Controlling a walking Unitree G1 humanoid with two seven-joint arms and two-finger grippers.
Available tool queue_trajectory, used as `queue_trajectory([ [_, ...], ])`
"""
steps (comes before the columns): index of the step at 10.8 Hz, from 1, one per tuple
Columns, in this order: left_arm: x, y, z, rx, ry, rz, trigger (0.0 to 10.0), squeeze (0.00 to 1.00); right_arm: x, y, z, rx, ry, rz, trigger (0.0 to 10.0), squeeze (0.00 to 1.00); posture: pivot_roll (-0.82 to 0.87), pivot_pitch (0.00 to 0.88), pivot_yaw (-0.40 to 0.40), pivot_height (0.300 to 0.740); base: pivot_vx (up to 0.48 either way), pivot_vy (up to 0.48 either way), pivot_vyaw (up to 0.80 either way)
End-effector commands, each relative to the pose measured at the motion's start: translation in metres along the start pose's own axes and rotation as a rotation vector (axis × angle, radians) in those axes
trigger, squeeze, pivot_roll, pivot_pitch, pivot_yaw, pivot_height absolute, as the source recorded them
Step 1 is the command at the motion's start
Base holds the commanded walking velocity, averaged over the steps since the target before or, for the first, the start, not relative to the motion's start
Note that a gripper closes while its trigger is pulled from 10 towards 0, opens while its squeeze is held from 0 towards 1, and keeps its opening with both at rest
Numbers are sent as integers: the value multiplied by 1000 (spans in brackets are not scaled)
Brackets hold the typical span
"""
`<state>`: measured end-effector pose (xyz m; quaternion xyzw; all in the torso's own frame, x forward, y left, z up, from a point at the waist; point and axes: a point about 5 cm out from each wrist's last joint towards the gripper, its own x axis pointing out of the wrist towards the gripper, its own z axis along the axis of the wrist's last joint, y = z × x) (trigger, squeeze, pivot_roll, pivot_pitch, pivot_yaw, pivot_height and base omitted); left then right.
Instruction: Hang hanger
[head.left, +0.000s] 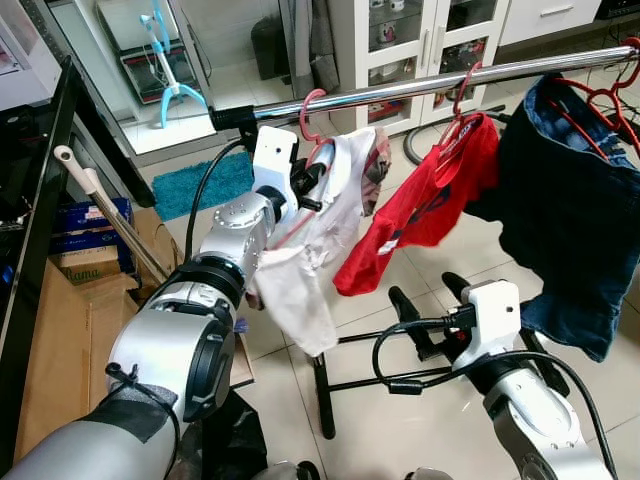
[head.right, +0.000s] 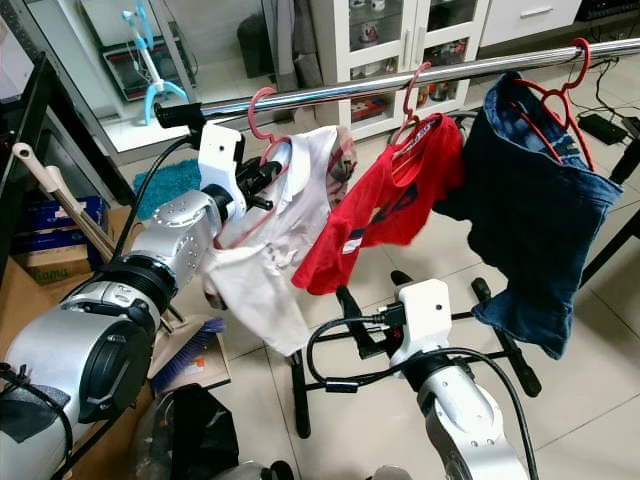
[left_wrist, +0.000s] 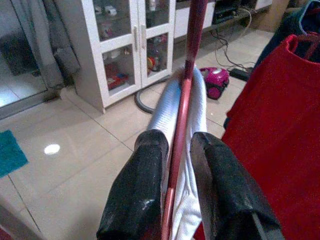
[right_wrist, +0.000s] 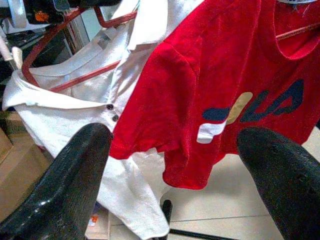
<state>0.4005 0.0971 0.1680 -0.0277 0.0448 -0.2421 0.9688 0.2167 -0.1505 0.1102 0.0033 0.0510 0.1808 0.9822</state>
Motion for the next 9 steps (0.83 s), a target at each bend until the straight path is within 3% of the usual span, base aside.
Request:
queue_trajectory([
  [1,-2,2,-6,-36,34,-3,0,0,2,0,1,12,1,7,10000,0,-243,60,163,740,0,0,0],
  [3,-1,2,1,-104,-3,-29,0,0,7,1,-1,14,7,17,10000,0,-230,31,155,740,0,0,0],
  [5,0,5,23,-107,-100,-57,0,0,13,-3,-2,13,5,18,10000,0,-206,15,149,740,0,0,0],
  [9,-4,5,51,1,-222,-114,0,0,26,-3,-3,22,-3,28,10000,0,-160,0,143,740,0,0,0],
])
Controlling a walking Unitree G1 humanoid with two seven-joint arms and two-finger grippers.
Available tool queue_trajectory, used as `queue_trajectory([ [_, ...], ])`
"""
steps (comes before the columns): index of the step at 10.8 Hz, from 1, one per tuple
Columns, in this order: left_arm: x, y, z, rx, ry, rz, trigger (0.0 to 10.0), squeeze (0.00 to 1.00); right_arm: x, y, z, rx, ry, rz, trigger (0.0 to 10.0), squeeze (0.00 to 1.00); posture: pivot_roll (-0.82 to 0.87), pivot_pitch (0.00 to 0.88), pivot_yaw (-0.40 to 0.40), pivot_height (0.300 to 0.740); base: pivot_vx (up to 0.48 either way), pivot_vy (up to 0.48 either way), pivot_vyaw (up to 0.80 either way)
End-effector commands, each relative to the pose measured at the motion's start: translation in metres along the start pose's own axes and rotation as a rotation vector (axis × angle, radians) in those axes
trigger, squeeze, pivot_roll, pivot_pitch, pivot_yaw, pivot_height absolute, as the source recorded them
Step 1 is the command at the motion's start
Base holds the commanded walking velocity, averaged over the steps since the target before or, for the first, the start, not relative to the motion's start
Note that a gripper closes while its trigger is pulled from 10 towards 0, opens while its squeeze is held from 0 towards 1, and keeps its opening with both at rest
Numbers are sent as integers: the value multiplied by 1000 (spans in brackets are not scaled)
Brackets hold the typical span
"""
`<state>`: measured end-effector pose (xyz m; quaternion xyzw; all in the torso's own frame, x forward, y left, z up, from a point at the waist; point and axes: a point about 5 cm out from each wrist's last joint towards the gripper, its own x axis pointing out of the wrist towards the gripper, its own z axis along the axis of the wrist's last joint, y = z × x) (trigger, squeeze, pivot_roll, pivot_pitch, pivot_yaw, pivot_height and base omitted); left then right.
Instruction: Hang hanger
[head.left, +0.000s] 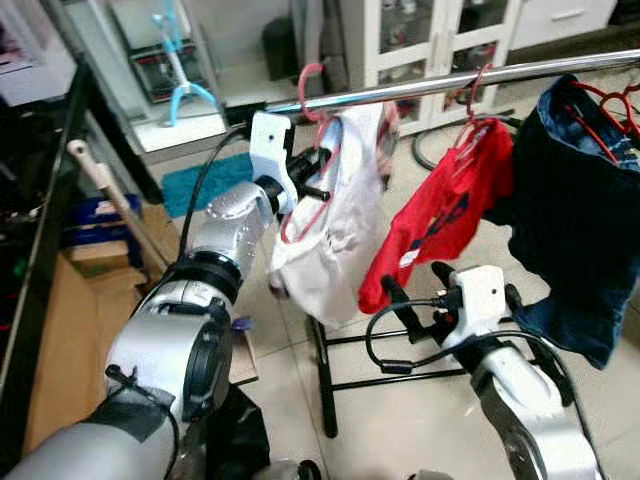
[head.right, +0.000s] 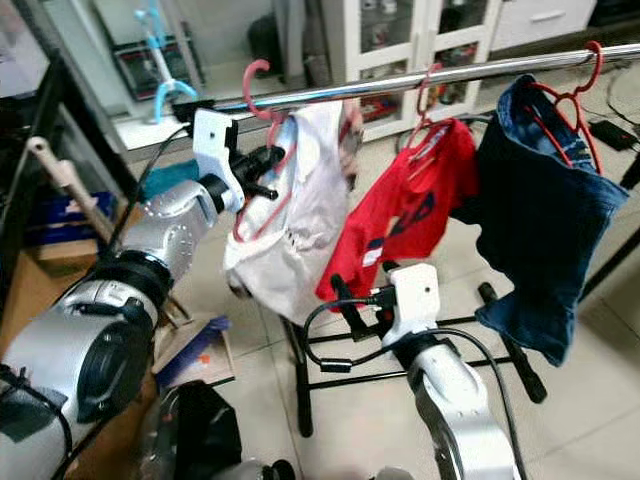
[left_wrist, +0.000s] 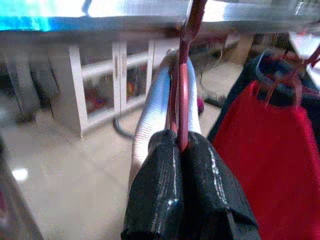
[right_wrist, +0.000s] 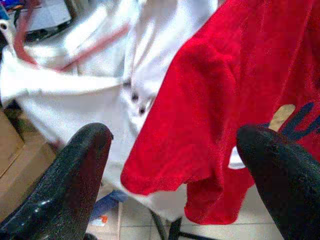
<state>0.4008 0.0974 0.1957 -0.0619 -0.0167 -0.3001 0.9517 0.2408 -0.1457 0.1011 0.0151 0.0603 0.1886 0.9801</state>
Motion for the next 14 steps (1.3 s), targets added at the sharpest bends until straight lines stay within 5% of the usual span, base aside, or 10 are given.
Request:
queue_trajectory([
  [1,-2,5,25,62,-94,2,0,0,4,2,2,1,-17,11,10000,0,-146,0,140,740,0,0,0],
  [3,-18,-1,3,142,-45,19,0,0,14,-1,1,6,-21,10,10000,0,-98,0,125,740,0,0,0],
  [7,-56,-24,-50,141,66,34,0,0,31,-4,4,-5,-36,15,10000,0,-47,0,97,740,0,0,0],
  [8,-60,-30,-49,153,44,63,10000,0,34,-5,4,-7,-45,5,10000,0,-42,0,95,740,0,0,0],
  [10,-74,-40,-40,139,-64,158,10000,0,35,-14,8,4,-86,-108,10000,0,-38,0,92,740,0,0,0],
  [14,-82,-30,-59,126,5,318,10000,0,37,-21,-3,47,-79,-258,10000,0,-56,0,78,740,0,0,0],
])
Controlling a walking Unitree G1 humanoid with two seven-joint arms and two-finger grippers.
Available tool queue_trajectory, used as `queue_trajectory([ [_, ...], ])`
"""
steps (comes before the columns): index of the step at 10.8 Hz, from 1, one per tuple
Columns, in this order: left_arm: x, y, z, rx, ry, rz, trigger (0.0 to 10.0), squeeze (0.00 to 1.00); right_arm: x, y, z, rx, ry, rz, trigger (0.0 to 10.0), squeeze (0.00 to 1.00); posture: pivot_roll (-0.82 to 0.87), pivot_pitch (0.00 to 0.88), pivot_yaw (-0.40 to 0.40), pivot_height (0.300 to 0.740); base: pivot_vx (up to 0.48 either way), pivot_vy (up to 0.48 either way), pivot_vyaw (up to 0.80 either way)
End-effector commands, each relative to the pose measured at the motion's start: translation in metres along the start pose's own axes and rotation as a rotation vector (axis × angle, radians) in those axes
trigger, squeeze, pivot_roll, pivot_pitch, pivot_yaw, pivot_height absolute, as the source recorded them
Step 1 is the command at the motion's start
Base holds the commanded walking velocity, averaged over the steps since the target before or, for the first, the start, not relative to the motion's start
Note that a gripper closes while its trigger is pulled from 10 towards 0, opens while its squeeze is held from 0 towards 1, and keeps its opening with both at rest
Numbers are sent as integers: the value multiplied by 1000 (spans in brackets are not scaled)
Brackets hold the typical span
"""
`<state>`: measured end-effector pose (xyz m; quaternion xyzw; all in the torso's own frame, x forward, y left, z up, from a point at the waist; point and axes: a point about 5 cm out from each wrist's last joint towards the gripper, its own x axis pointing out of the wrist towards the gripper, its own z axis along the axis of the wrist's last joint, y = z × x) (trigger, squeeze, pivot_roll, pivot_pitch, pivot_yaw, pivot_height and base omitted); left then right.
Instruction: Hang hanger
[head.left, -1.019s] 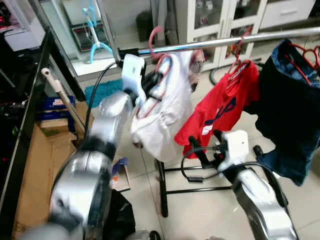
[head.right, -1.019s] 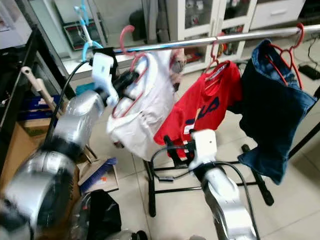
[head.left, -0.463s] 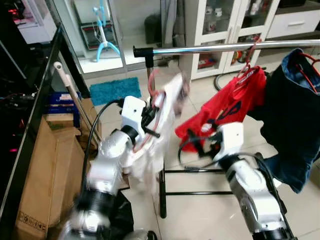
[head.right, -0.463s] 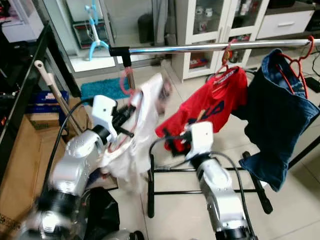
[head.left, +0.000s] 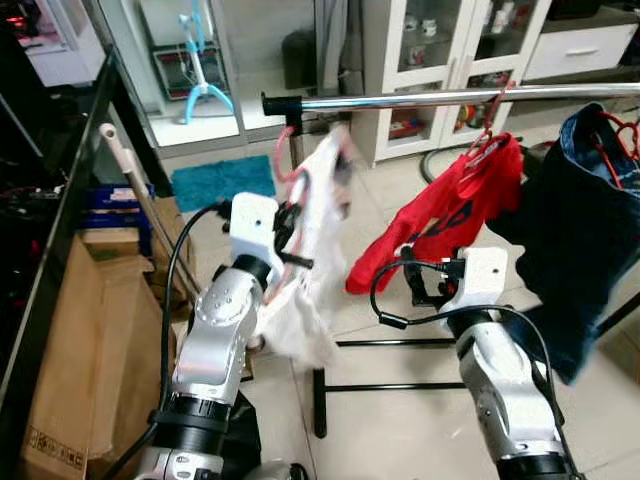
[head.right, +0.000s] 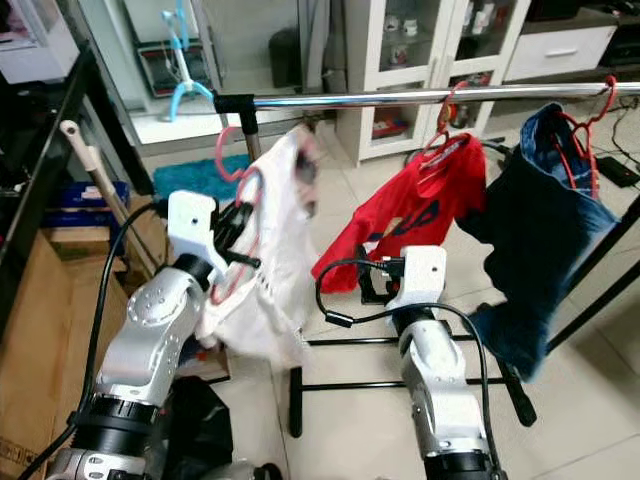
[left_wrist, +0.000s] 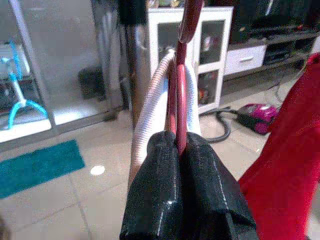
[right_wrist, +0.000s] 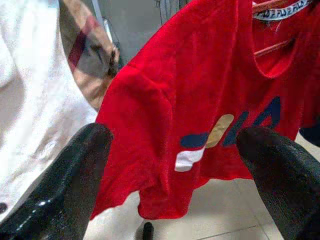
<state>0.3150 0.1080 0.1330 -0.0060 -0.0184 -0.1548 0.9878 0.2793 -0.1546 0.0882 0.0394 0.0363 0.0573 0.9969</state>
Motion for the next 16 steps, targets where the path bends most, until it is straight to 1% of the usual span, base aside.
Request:
queue_trajectory([
  [1,-1,4,-2,8,7,27,10000,0,3,4,3,-18,-14,14,10000,0,-59,0,78,740,-345,0,0],
  [3,1,3,-3,24,12,33,10000,0,6,1,1,-30,-15,5,10000,0,-60,0,75,740,-345,0,0],
  [7,2,1,-6,36,21,20,10000,0,10,2,0,-46,-21,14,10000,0,-59,0,77,740,-338,0,0],
  [8,3,0,-7,42,17,2,10000,0,11,3,-2,-61,-11,18,10000,0,-59,0,80,740,0,0,0],
  [10,3,-2,-8,50,21,-13,10000,0,11,3,-2,-70,-12,19,10000,0,-61,0,83,740,0,0,-741],
  [12,3,-6,-9,47,13,-68,10000,0,10,3,-4,-72,-14,19,10000,0,-62,0,88,740,0,0,-706],
  [13,3,-5,-10,48,18,-79,10000,0,10,2,-4,-75,-13,14,10000,0,-62,0,90,740,0,0,-694],
  [16,-3,-2,-25,52,64,-105,10000,0,7,0,-9,-76,-8,-2,10000,0,-58,0,99,740,0,0,-700],
])
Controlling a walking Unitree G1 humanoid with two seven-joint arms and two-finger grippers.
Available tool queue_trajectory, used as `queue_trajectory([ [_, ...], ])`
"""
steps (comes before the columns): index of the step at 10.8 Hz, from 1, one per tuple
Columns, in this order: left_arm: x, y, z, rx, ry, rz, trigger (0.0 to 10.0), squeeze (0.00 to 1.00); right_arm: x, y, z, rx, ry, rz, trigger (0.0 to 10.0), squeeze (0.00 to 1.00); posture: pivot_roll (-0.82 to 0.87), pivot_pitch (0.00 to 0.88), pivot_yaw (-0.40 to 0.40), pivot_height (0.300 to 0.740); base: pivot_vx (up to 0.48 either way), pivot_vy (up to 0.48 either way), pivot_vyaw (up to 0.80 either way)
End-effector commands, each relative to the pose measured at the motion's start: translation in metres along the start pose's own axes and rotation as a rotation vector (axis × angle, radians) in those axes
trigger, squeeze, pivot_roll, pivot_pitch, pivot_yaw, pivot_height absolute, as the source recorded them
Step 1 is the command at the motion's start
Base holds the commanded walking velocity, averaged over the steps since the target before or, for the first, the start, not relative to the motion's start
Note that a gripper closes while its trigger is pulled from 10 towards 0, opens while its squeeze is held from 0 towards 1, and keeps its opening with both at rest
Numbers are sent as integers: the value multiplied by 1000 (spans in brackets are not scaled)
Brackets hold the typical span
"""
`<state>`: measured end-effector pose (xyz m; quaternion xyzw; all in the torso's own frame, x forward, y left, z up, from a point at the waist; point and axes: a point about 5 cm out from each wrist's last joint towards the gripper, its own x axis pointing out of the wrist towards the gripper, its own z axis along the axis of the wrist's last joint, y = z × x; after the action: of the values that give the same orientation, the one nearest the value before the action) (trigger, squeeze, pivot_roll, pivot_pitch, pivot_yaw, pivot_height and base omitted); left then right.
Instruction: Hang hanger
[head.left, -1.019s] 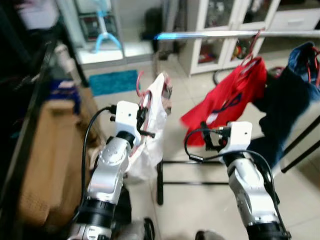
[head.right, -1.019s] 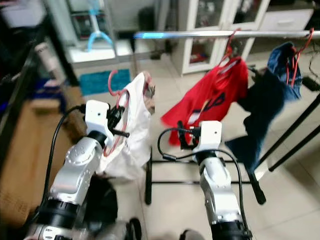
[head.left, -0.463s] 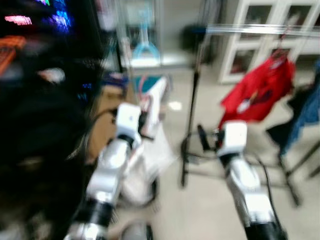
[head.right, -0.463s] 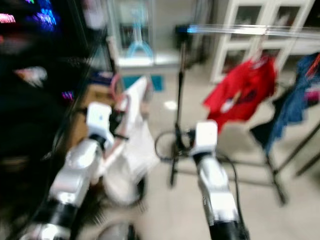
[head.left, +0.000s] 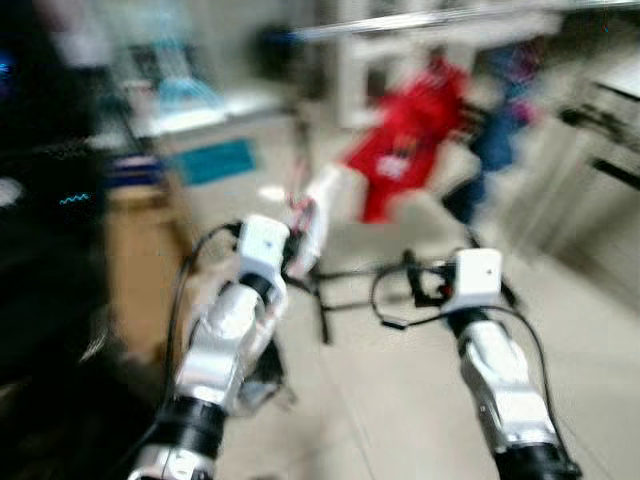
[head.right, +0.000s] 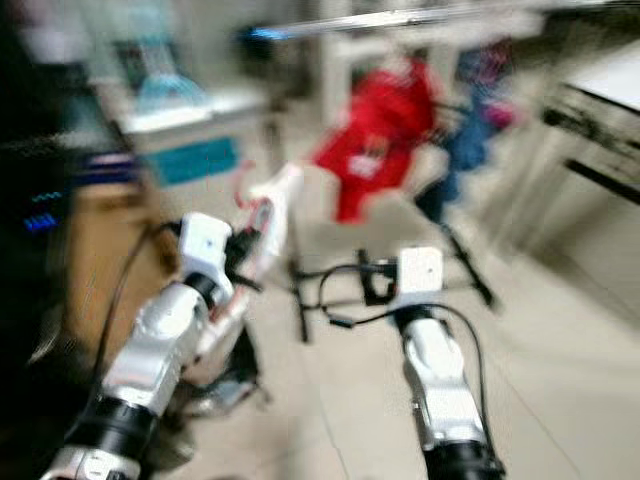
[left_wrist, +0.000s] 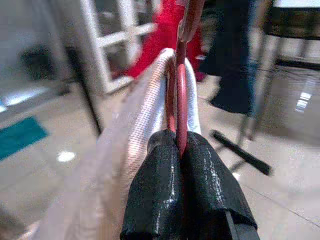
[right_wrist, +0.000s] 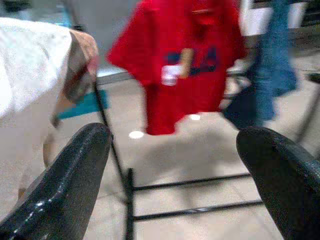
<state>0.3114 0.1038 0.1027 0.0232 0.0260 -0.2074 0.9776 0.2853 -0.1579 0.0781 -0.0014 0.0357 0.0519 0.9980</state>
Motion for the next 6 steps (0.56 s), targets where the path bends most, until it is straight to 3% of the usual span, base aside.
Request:
queue_trajectory([
  [1,-1,3,4,9,-28,-1,10000,0,1,5,0,5,-10,11,10000,0,-59,0,99,740,0,0,-700],
  [3,-3,-3,3,19,-49,-76,10000,0,-1,3,-2,1,-11,6,10000,0,-60,0,99,740,0,0,-700],
  [6,-3,-6,9,0,-91,-139,10000,0,-1,-3,-1,14,-19,-10,10000,0,-65,0,106,740,0,-461,-700],
])
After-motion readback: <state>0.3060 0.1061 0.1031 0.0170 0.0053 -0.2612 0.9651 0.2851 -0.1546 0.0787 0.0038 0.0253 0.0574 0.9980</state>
